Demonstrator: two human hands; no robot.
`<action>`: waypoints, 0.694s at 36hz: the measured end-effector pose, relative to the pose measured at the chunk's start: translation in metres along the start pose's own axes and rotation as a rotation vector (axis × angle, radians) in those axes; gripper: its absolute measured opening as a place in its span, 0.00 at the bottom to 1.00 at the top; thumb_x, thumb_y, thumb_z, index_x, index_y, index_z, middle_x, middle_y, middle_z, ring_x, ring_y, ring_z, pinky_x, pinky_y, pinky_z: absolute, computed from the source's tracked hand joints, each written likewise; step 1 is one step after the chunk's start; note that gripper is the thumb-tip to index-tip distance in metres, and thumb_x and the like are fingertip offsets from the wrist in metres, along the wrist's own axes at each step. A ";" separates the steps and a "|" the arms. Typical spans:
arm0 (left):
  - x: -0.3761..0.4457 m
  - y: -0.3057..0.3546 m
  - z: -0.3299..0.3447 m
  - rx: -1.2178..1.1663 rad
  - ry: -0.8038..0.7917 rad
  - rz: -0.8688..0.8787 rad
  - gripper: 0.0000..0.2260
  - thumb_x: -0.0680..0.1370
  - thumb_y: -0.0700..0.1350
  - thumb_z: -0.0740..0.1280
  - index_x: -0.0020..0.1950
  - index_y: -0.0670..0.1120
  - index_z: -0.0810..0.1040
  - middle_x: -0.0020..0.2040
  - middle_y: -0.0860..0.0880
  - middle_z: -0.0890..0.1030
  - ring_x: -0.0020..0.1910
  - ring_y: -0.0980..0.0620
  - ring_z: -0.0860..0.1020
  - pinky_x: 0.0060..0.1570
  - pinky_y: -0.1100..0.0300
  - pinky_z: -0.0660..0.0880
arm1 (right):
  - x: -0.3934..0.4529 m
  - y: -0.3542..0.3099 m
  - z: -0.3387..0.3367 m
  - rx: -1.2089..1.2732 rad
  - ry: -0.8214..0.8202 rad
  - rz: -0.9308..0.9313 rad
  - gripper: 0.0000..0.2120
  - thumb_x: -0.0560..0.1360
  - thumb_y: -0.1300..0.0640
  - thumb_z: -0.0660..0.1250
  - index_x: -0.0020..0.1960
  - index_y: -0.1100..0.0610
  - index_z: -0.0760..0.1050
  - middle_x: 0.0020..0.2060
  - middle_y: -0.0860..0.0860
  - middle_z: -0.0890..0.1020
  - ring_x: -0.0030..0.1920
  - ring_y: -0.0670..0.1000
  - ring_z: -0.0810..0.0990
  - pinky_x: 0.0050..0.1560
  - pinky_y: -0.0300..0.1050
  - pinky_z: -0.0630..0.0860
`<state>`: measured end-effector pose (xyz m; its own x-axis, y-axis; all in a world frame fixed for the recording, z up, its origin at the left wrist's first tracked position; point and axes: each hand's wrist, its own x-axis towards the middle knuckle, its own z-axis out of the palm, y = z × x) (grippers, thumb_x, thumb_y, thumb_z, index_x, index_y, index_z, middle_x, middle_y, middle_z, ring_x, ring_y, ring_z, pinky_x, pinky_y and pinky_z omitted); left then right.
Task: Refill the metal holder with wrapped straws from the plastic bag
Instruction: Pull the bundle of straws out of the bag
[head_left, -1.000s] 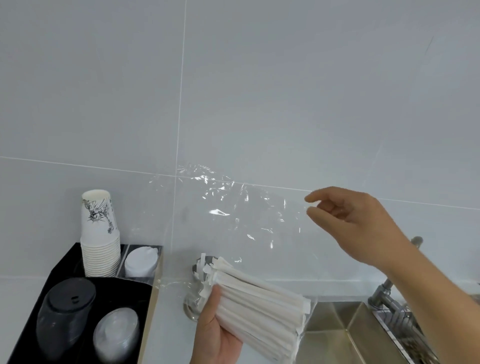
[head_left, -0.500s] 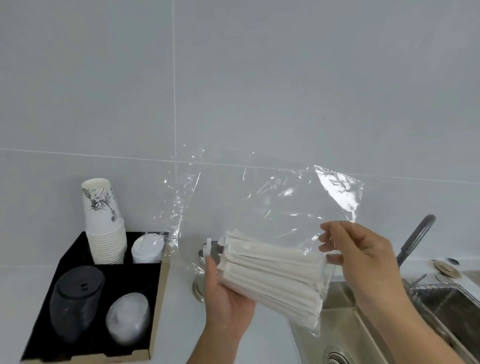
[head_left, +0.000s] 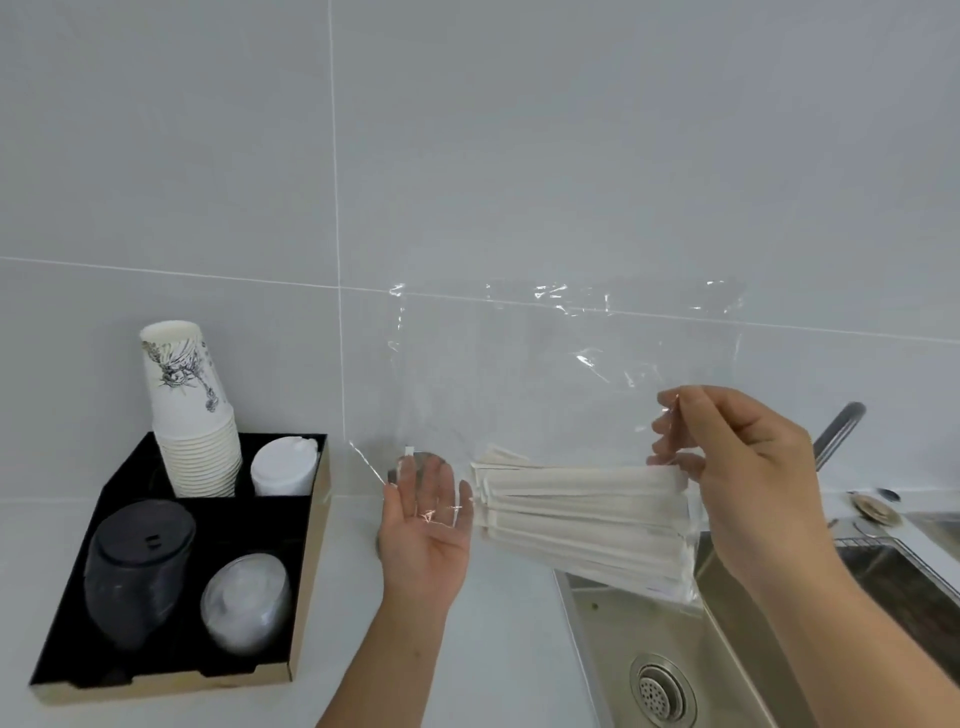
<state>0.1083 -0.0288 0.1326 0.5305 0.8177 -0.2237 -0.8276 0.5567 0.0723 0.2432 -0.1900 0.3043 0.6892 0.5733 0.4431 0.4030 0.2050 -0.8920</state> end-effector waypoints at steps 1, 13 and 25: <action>0.003 -0.002 -0.002 -0.005 0.009 -0.006 0.16 0.82 0.56 0.56 0.60 0.51 0.79 0.53 0.52 0.84 0.47 0.54 0.85 0.24 0.67 0.77 | 0.002 -0.002 0.001 -0.014 -0.004 -0.009 0.11 0.78 0.57 0.64 0.42 0.52 0.84 0.33 0.51 0.83 0.33 0.49 0.80 0.35 0.43 0.81; 0.043 0.002 -0.017 0.048 0.034 0.027 0.20 0.82 0.57 0.57 0.46 0.48 0.84 0.44 0.52 0.86 0.42 0.55 0.85 0.40 0.55 0.82 | 0.011 -0.001 0.001 -0.222 0.101 -0.138 0.09 0.73 0.48 0.64 0.42 0.44 0.83 0.25 0.44 0.78 0.26 0.43 0.74 0.27 0.32 0.71; 0.058 -0.016 -0.026 -0.096 0.040 -0.038 0.24 0.79 0.62 0.58 0.57 0.45 0.82 0.50 0.45 0.86 0.47 0.49 0.85 0.42 0.51 0.82 | 0.028 0.006 0.013 -0.242 0.104 -0.157 0.10 0.76 0.54 0.63 0.41 0.46 0.82 0.25 0.54 0.74 0.25 0.46 0.70 0.25 0.35 0.68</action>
<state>0.1480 0.0062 0.0932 0.5553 0.7889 -0.2633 -0.8220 0.5688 -0.0295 0.2570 -0.1621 0.3098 0.6599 0.4631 0.5917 0.6324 0.0828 -0.7702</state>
